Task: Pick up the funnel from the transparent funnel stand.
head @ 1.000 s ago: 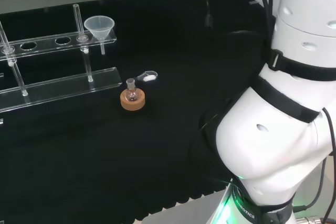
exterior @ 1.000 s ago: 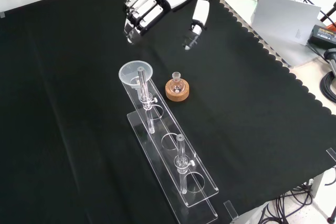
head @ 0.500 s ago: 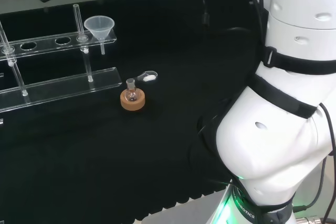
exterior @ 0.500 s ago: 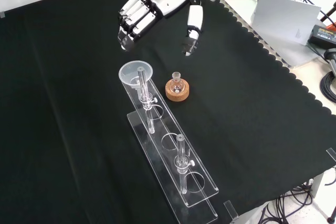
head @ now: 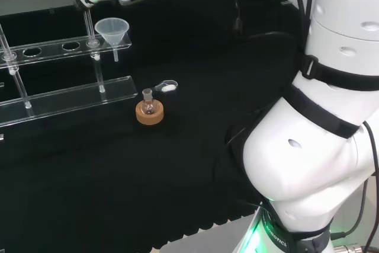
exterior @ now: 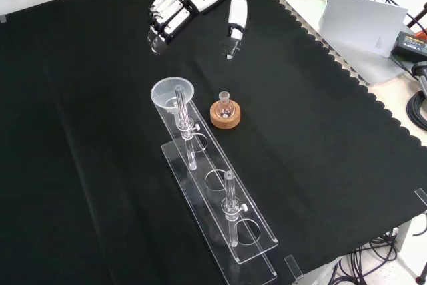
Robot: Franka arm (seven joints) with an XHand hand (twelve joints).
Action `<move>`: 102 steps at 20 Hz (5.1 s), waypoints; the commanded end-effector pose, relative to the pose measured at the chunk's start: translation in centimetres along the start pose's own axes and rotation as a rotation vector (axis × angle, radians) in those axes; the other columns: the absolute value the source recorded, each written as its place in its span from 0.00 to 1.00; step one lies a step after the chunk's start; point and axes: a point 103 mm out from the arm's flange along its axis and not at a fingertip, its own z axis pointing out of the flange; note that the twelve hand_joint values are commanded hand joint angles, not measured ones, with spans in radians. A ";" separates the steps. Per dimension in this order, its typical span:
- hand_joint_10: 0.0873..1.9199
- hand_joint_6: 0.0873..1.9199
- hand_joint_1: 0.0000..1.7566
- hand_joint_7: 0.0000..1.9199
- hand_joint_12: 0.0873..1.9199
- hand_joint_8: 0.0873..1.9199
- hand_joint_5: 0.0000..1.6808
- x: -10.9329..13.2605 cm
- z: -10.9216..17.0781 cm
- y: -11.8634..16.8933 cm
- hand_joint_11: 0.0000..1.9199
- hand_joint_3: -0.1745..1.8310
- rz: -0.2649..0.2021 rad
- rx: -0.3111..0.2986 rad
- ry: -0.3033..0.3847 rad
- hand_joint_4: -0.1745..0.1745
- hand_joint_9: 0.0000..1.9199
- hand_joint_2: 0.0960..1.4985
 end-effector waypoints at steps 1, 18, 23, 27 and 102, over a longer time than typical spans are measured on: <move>0.39 0.00 0.16 0.00 0.78 0.21 0.04 -1.1 1.4 0.6 0.08 0.16 -0.006 0.010 0.026 0.46 0.06 0.51; 0.40 0.00 0.19 0.00 0.78 0.20 0.01 -1.3 5.3 4.8 0.06 0.15 -0.029 0.105 0.013 0.43 0.04 0.50; 0.40 0.00 0.22 0.00 0.78 0.19 0.01 -1.1 6.5 5.9 0.06 0.15 -0.036 0.128 0.014 0.43 0.04 0.51; 0.40 0.00 0.24 0.00 0.78 0.15 0.01 -0.5 6.6 6.8 0.06 0.15 -0.042 0.160 0.006 0.44 0.03 0.51; 0.17 0.13 0.51 0.28 0.64 0.28 0.44 1.5 -2.5 1.6 0.29 0.43 0.094 0.074 -0.375 0.50 0.52 0.44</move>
